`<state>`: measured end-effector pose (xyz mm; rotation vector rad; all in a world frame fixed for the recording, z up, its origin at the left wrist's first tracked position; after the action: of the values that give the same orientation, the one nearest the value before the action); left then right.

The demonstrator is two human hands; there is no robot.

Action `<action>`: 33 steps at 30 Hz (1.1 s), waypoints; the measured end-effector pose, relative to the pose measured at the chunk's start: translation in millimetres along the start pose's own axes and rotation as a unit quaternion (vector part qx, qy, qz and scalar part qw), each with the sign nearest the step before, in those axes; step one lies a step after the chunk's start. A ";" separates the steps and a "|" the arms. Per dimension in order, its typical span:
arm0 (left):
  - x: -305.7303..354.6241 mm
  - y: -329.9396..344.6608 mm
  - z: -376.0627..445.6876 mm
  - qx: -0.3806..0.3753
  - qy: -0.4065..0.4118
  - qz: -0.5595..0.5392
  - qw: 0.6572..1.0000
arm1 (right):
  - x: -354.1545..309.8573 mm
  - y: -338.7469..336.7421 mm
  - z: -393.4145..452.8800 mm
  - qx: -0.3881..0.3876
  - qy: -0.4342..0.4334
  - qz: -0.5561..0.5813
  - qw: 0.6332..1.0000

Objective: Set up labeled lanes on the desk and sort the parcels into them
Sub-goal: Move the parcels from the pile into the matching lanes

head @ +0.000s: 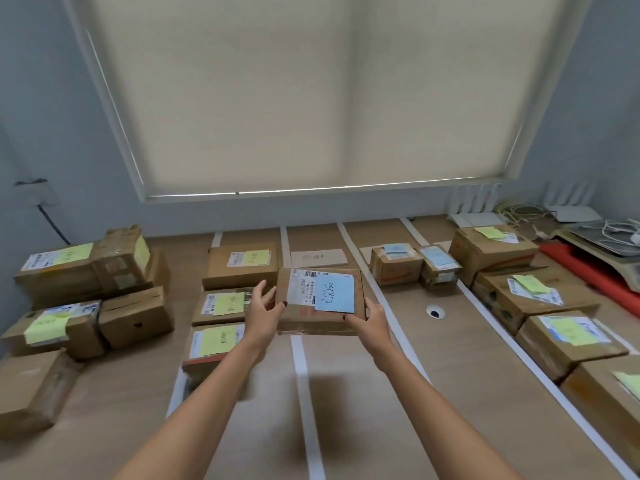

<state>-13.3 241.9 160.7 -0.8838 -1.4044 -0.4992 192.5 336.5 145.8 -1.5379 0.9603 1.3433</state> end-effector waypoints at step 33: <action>-42.7 403.4 80.6 -0.011 -0.162 0.064 0.985 | 159.9 -318.7 233.2 -0.067 0.141 -0.041 0.987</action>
<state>238.4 538.6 20.4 -1.1006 -1.6247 -0.2806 432.7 661.5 10.6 -1.8859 0.9815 1.1725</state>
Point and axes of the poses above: each hand's wrist, its own z-axis towards the middle knuckle, its own y-axis out of the palm, x = y × z, the point moved 7 cm from there along z, towards the middle knuckle, and after that the axes turned 8 degrees about z, right-handed, at the moved point
